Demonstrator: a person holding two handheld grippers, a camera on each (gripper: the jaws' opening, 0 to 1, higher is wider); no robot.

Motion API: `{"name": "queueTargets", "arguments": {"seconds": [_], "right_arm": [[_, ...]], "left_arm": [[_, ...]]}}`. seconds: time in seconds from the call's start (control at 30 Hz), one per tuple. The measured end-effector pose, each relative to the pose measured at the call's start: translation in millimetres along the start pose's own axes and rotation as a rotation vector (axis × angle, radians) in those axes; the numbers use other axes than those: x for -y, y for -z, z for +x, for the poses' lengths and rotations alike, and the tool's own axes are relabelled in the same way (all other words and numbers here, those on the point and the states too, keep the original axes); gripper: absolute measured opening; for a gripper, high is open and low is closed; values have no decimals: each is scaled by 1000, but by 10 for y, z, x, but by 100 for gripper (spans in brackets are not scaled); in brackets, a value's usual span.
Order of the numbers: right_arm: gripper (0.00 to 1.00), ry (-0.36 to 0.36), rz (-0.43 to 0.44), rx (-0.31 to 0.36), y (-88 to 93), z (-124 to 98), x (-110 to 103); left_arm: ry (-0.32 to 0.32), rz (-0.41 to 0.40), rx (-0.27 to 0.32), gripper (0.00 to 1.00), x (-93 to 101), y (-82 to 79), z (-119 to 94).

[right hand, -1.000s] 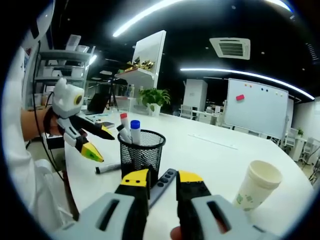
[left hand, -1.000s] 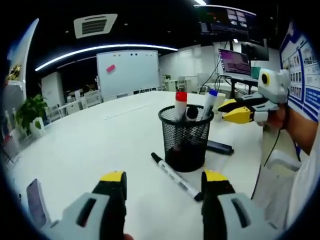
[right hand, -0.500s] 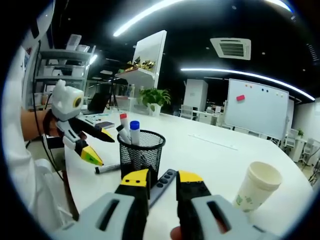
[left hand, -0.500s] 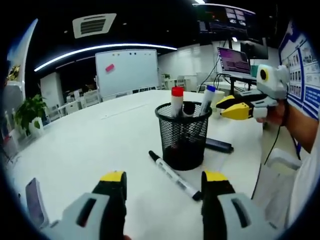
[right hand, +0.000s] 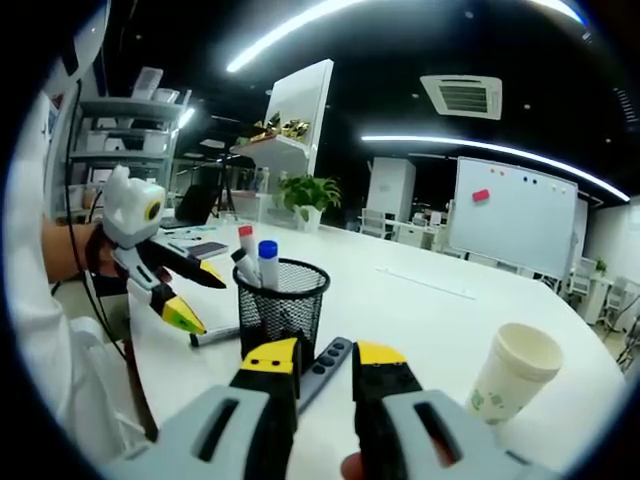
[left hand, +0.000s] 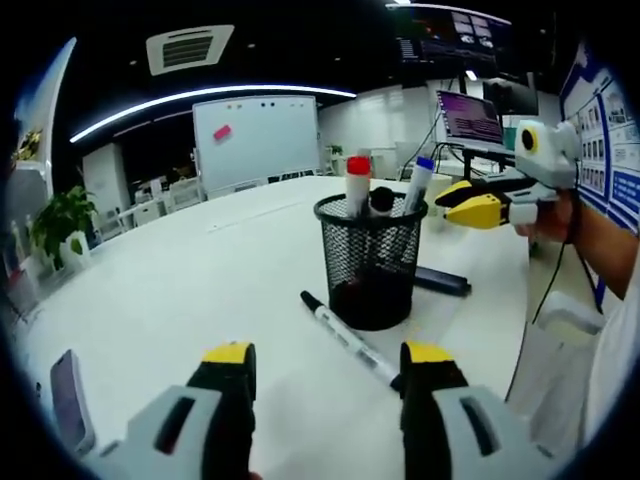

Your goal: Place the scattered laser pointers and whiteboard markers into the pen holder and stack the scattered paper cups together

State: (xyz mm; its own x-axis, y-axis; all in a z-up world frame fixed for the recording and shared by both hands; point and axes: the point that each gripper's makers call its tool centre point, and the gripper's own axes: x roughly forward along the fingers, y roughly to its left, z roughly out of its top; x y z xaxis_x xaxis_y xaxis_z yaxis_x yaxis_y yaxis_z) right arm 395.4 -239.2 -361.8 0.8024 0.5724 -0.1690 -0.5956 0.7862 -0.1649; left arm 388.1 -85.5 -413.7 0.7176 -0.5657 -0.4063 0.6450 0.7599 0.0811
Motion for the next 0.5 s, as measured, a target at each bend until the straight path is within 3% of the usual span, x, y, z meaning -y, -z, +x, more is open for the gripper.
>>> {"name": "queueTargets", "arguments": {"seconds": [0.5], "right_arm": [[21, 1, 3, -5, 23, -4, -11]], "left_arm": [[-4, 0, -14, 56, -22, 60, 18]]}}
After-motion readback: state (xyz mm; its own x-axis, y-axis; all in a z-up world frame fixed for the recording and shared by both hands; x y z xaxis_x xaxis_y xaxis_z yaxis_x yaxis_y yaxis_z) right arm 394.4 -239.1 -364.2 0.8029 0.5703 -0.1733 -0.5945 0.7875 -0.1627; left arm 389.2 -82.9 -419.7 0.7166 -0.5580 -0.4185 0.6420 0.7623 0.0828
